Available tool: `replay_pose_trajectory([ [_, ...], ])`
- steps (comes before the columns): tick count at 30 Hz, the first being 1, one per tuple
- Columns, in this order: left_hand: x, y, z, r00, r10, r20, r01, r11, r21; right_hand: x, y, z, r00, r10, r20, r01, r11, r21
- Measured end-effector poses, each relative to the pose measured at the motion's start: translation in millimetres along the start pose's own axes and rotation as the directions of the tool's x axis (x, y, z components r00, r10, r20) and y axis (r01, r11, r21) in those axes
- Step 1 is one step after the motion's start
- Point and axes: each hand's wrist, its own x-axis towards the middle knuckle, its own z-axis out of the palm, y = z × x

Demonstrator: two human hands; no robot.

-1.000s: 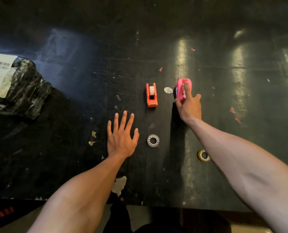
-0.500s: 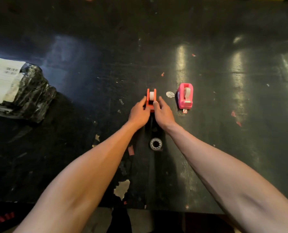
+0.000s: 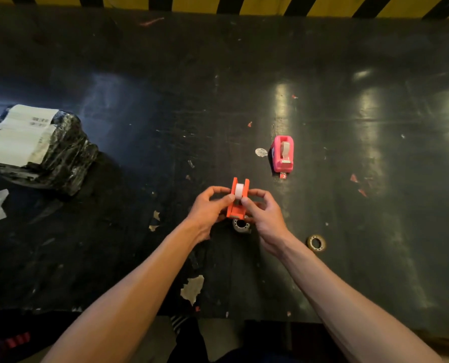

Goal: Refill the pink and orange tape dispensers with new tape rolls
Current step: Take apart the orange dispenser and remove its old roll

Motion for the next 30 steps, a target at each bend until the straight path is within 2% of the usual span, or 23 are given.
replay_pose_trajectory([
  [4, -15, -12, 3, 0.997, -0.072, 0.014, 0.073, 0.977, -0.198, -18, 5, -3, 0.999, 0.044, -0.031, -0.042, 0.997, 0.066],
  [6, -18, -15, -1, 0.994, -0.088, -0.070, 0.063, 0.949, -0.310, -23, 6, -9, 0.991, 0.075, -0.109, -0.057, 0.986, 0.156],
  [7, -18, -17, -7, 0.987, -0.068, -0.145, 0.023, 0.956, -0.293, -25, 6, -13, 0.985, 0.096, -0.144, -0.067, 0.978, 0.196],
  [8, -19, -20, -15, 0.973, -0.019, -0.232, -0.026, 0.981, -0.190, -26, 6, -19, 0.980, 0.112, -0.162, -0.075, 0.972, 0.221],
  [10, -22, -31, -30, 0.928, 0.136, -0.346, -0.073, 0.979, 0.188, -32, 7, -29, 0.978, 0.141, -0.157, -0.099, 0.963, 0.251],
  [12, -24, -46, -40, 0.915, 0.236, -0.327, -0.036, 0.855, 0.517, -38, 8, -37, 0.979, 0.155, -0.131, -0.113, 0.952, 0.285],
  [13, -24, -55, -42, 0.919, 0.251, -0.303, -0.014, 0.791, 0.611, -41, 8, -39, 0.980, 0.160, -0.121, -0.119, 0.948, 0.295],
  [15, -23, -67, -42, 0.922, 0.264, -0.282, 0.009, 0.716, 0.698, -46, 8, -41, 0.981, 0.162, -0.109, -0.123, 0.946, 0.299],
  [19, -30, -68, -34, 0.914, 0.303, -0.272, 0.024, 0.626, 0.779, -53, 9, -45, 0.984, 0.154, -0.086, -0.124, 0.950, 0.286],
  [21, -37, -64, -28, 0.881, 0.398, -0.257, 0.013, 0.521, 0.853, -57, 9, -48, 0.988, 0.136, -0.075, -0.111, 0.956, 0.270],
  [22, -40, -61, -23, 0.857, 0.464, -0.223, -0.042, 0.494, 0.868, -58, 9, -49, 0.991, 0.122, -0.064, -0.101, 0.960, 0.260],
  [23, -44, -57, -16, 0.851, 0.496, -0.175, -0.127, 0.516, 0.847, -60, 9, -50, 0.993, 0.105, -0.049, -0.090, 0.965, 0.245],
  [25, -51, -45, 3, 0.911, 0.411, -0.040, -0.290, 0.705, 0.647, -64, 9, -50, 0.998, 0.062, 0.004, -0.061, 0.977, 0.205],
  [27, -61, -33, 23, 0.956, 0.250, 0.156, -0.293, 0.868, 0.401, -68, 9, -49, 0.997, 0.033, 0.072, -0.044, 0.988, 0.151],
  [28, -64, -30, 30, 0.952, 0.214, 0.219, -0.281, 0.894, 0.349, -70, 9, -49, 0.995, 0.026, 0.098, -0.039, 0.991, 0.129],
  [30, -64, -29, 35, 0.944, 0.227, 0.241, -0.296, 0.905, 0.305, -72, 8, -51, 0.992, 0.017, 0.123, -0.031, 0.993, 0.116],
])
